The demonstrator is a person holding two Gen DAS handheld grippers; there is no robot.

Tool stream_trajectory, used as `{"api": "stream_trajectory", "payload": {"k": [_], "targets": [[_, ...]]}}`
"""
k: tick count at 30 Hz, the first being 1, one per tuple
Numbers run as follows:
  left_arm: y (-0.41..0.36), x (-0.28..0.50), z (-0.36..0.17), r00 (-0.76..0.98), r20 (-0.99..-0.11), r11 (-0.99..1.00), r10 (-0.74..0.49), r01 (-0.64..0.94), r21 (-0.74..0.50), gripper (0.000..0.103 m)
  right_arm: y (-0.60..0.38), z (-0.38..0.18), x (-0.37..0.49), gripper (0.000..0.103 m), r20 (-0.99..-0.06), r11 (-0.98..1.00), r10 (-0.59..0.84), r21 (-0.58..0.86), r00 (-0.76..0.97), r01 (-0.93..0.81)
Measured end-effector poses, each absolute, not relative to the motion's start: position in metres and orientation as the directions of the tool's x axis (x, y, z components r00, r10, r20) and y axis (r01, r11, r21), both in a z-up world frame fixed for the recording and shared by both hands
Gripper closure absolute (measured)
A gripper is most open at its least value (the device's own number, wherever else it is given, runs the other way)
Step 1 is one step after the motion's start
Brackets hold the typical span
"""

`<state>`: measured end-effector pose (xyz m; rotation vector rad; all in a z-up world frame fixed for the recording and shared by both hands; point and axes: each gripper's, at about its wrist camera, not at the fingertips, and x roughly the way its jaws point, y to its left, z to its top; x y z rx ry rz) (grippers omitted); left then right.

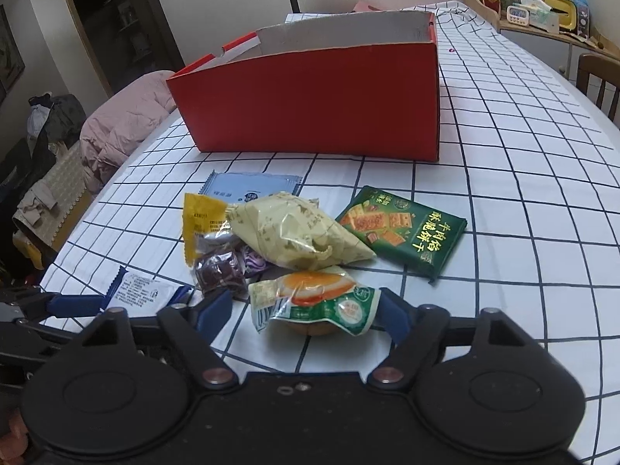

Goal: Organize snacks
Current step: 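Withdraw both tools from the box back toward the remaining snacks, then grasp the white-blue biscuit packet with the left gripper while the right grasps the green-orange wrapped snack, then carry the biscuit packet and green-orange snack over the red box with both grippers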

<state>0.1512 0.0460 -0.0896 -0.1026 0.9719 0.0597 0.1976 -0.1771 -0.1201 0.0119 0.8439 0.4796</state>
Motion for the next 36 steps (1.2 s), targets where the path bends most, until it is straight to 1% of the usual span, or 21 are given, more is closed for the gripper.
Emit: {"api": "stream_trajectory", "payload": {"k": [2,4,5,8,9,18,30,36], "targets": [[0.046,0.149,-0.088,0.571,-0.821,0.994,0.011,-0.096,-0.054,0.021,-0.177,-0.120,0.196,0.032,-0.713,0.896,0.405,0.184,0.572,-0.405],[0.047,0.148,-0.086,0.580,-0.814,0.993,0.000,-0.096,-0.068,0.028,-0.177,-0.120,0.195,0.033,-0.710,0.897,0.402,0.177,0.579,-0.406],[0.047,0.147,-0.086,0.584,-0.811,0.993,-0.007,-0.092,-0.074,0.034,-0.177,-0.120,0.194,0.034,-0.708,0.897,0.401,0.176,0.581,-0.405],[0.046,0.146,-0.085,0.591,-0.807,0.993,-0.009,-0.088,-0.075,0.039,-0.177,-0.120,0.191,0.035,-0.704,0.903,0.387,0.157,0.595,-0.400],[0.047,0.146,-0.085,0.594,-0.805,0.993,-0.007,-0.089,-0.074,0.043,-0.177,-0.120,0.190,0.035,-0.701,0.904,0.383,0.151,0.601,-0.400],[0.051,0.141,-0.086,0.611,-0.792,0.989,-0.013,-0.110,-0.101,0.049,-0.185,-0.117,0.177,0.036,-0.693,0.907,0.385,0.162,0.610,-0.389],[0.064,0.133,-0.081,0.608,-0.792,0.974,-0.051,-0.145,-0.175,0.050,-0.194,-0.104,0.155,0.036,-0.663,0.901,0.396,0.150,0.635,-0.406],[0.066,0.128,-0.065,0.624,-0.779,0.971,-0.069,-0.138,-0.196,0.050,-0.196,-0.089,0.148,0.036,-0.641,0.895,0.409,0.142,0.650,-0.423]]}}
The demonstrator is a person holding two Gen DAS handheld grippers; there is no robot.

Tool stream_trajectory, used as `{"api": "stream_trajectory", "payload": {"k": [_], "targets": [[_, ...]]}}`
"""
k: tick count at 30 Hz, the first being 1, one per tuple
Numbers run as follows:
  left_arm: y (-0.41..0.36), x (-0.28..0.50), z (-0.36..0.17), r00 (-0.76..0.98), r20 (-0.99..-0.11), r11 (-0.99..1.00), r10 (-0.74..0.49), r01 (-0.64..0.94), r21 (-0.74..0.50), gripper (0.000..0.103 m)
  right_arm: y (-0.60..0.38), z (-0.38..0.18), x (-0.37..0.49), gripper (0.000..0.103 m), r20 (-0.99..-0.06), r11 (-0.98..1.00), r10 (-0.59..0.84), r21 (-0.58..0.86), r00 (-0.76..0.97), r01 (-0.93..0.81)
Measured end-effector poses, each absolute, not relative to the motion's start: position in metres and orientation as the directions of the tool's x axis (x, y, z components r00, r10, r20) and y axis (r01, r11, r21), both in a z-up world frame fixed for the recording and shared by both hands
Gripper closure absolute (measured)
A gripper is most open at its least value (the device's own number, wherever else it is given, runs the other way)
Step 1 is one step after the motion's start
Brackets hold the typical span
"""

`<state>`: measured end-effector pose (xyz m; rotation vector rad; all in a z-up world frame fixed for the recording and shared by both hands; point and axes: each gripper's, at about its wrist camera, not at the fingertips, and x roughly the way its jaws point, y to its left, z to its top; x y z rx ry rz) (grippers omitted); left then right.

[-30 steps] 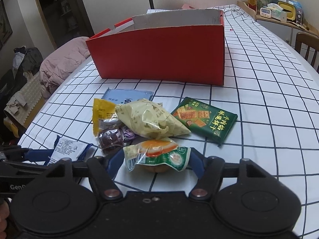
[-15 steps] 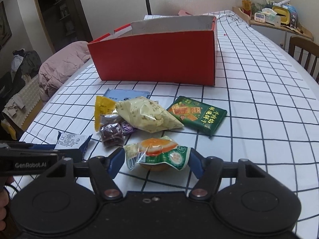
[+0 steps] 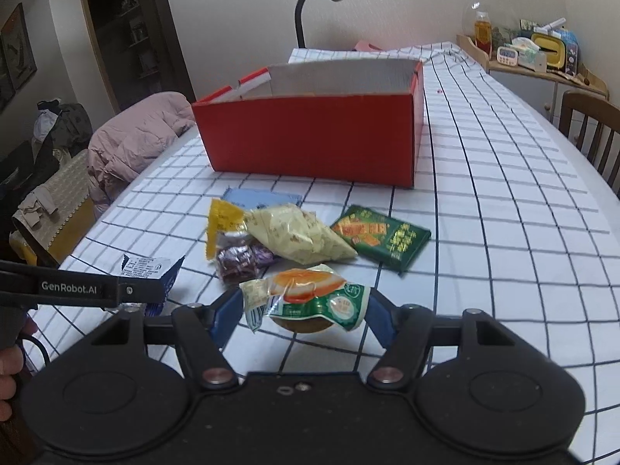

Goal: Organize snacks
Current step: 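Carry the biscuit packet and green-orange snack over the red box with both grippers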

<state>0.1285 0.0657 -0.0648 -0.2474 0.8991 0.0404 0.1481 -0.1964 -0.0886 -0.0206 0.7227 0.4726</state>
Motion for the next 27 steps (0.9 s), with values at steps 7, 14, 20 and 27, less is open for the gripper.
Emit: {"api": "stream_trajectory", "payload": {"k": [7,14,20,27], "targets": [[0.064,0.130,-0.025,0.674,-0.737,0.976,-0.060,-0.116,-0.186,0.049,-0.201,-0.057,0.150,0.036,-0.595,0.888,0.421,0.114,0.684,-0.446],[0.059,0.147,0.014,0.727,-0.686,0.985,-0.042,-0.084,-0.150,0.049,-0.202,-0.026,0.166,0.036,-0.553,0.885,0.423,0.082,0.718,-0.458],[0.055,0.173,0.042,0.762,-0.648,0.991,-0.015,-0.077,-0.114,0.049,-0.203,-0.005,0.191,0.036,-0.526,0.887,0.425,0.077,0.737,-0.456],[0.054,0.218,0.063,0.771,-0.636,0.994,0.002,-0.069,-0.081,0.049,-0.199,0.012,0.230,0.036,-0.516,0.901,0.394,0.052,0.761,-0.431]]}}
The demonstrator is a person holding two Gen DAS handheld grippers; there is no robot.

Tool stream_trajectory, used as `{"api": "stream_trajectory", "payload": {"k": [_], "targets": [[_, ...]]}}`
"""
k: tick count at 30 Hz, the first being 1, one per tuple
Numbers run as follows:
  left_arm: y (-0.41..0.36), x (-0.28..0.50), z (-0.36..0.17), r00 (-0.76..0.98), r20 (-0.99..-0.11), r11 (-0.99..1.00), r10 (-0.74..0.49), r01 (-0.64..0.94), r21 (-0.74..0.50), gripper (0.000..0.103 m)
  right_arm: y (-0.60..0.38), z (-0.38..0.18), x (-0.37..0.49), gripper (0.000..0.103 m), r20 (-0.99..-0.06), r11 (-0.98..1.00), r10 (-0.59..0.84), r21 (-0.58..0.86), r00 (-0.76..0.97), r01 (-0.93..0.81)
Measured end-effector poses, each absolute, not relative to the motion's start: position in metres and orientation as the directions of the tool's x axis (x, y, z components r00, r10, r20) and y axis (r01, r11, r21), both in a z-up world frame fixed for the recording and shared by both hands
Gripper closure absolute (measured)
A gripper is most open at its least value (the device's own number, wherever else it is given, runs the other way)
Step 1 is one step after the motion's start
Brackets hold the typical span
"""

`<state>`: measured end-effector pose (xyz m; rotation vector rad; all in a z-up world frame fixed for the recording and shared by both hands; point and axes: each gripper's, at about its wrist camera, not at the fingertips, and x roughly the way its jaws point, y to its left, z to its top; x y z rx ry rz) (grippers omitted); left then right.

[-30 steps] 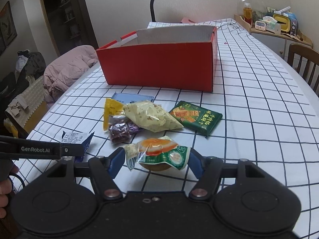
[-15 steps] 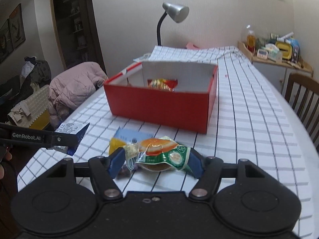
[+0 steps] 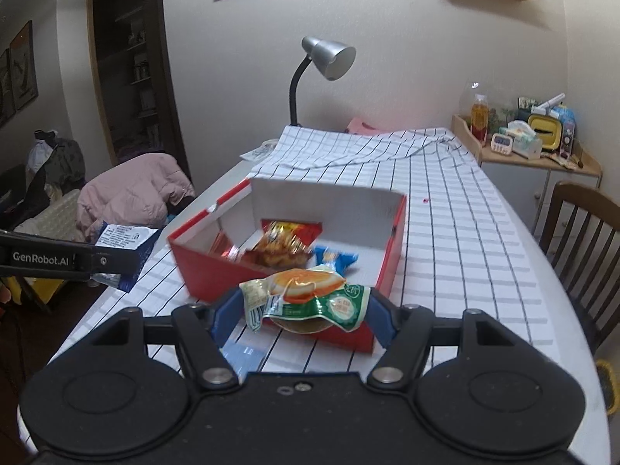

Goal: Organize snacks
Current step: 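Carry the biscuit packet and green-orange snack over the red box with both grippers, then open both grippers to drop the two snacks into the red box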

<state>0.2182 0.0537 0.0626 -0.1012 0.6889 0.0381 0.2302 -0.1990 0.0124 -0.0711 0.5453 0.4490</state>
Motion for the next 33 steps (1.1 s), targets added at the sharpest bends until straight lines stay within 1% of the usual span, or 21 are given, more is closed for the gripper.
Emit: {"api": "stream_trajectory", "payload": {"k": [8,11,15,19,27,33], "targets": [[0.053,0.277,0.074,0.764,-0.645,0.997,0.024,-0.067,-0.042,0.049,-0.184,0.020,0.284,0.036,-0.526,0.915,0.337,-0.012,0.781,-0.402],[0.053,0.299,0.075,0.755,-0.655,0.997,0.025,-0.067,-0.039,0.049,-0.181,0.018,0.305,0.036,-0.536,0.922,0.317,-0.018,0.782,-0.386],[0.051,0.330,0.072,0.750,-0.659,0.997,0.056,-0.076,-0.002,0.049,-0.175,0.012,0.330,0.036,-0.561,0.926,0.306,-0.013,0.769,-0.378],[0.051,0.359,0.060,0.728,-0.681,0.996,0.077,-0.083,0.024,0.049,-0.169,0.002,0.357,0.036,-0.604,0.923,0.325,0.034,0.728,-0.384],[0.058,0.409,0.031,0.665,-0.740,0.994,0.100,-0.098,0.046,0.049,-0.145,-0.028,0.391,0.036,-0.678,0.912,0.311,0.015,0.666,-0.410],[0.061,0.430,0.006,0.615,-0.781,0.993,0.109,-0.096,0.063,0.049,-0.134,-0.046,0.404,0.035,-0.717,0.909,0.291,0.001,0.633,-0.417]]}}
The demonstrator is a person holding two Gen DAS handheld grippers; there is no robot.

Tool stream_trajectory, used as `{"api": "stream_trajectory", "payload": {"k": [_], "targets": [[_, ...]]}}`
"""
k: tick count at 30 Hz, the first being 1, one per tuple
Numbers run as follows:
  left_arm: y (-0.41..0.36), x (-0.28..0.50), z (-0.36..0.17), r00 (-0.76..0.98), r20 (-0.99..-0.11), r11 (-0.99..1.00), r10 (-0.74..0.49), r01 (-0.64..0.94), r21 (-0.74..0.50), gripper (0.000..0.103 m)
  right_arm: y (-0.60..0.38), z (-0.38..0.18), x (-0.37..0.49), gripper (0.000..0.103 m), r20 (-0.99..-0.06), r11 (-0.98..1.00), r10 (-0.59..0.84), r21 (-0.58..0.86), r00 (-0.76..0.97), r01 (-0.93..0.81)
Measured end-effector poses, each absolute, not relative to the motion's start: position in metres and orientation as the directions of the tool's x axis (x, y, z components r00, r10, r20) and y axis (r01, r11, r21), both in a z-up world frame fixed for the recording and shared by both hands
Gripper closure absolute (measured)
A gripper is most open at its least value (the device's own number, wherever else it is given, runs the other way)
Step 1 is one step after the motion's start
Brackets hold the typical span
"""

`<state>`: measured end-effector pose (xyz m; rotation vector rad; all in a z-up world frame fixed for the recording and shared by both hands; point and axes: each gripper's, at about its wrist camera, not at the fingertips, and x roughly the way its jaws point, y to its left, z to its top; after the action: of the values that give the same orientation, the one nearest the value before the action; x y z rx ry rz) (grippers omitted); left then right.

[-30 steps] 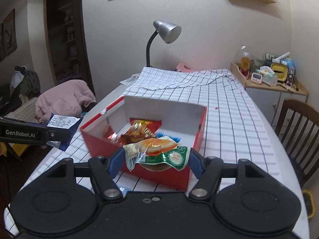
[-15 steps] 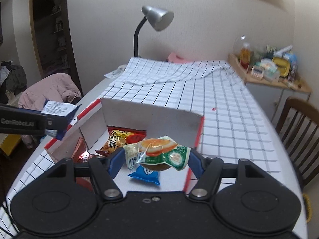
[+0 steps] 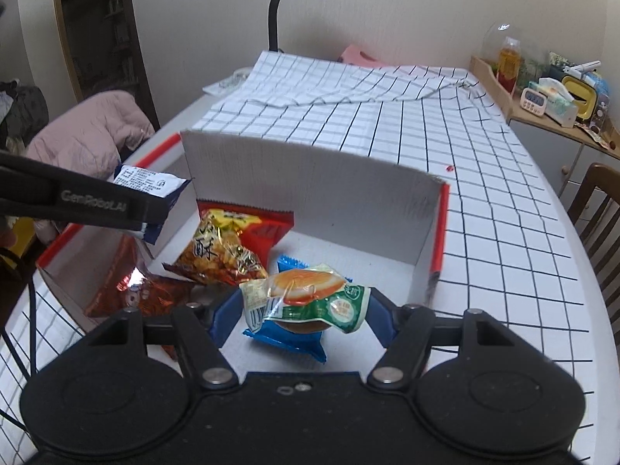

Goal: Organize snacks
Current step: 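Open both grippers to drop the two snacks into the red box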

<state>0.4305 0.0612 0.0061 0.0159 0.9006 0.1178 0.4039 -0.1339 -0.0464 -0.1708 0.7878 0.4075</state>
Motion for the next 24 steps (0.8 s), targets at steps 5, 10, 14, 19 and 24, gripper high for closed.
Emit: {"api": "stream_trajectory", "payload": {"k": [5,10,14,19,24], "targets": [[0.063,0.441,-0.011,0.581,-0.806,0.993,0.115,-0.100,0.069,0.048,-0.127,-0.055,0.408,0.035,-0.736,0.907,0.274,-0.018,0.619,-0.422],[0.062,0.446,-0.022,0.556,-0.822,0.992,0.124,-0.093,0.087,0.048,-0.120,-0.059,0.407,0.034,-0.740,0.900,0.256,-0.052,0.621,-0.433],[0.063,0.446,-0.025,0.551,-0.824,0.991,0.133,-0.094,0.098,0.048,-0.116,-0.061,0.406,0.032,-0.743,0.896,0.240,-0.078,0.624,-0.437],[0.065,0.443,-0.023,0.552,-0.824,0.991,0.127,-0.108,0.080,0.038,-0.114,-0.061,0.404,0.032,-0.744,0.897,0.227,-0.092,0.628,-0.433],[0.067,0.437,-0.017,0.564,-0.815,0.989,0.134,-0.123,0.078,0.036,-0.116,-0.058,0.400,0.024,-0.732,0.901,0.226,-0.094,0.642,-0.424]]}}
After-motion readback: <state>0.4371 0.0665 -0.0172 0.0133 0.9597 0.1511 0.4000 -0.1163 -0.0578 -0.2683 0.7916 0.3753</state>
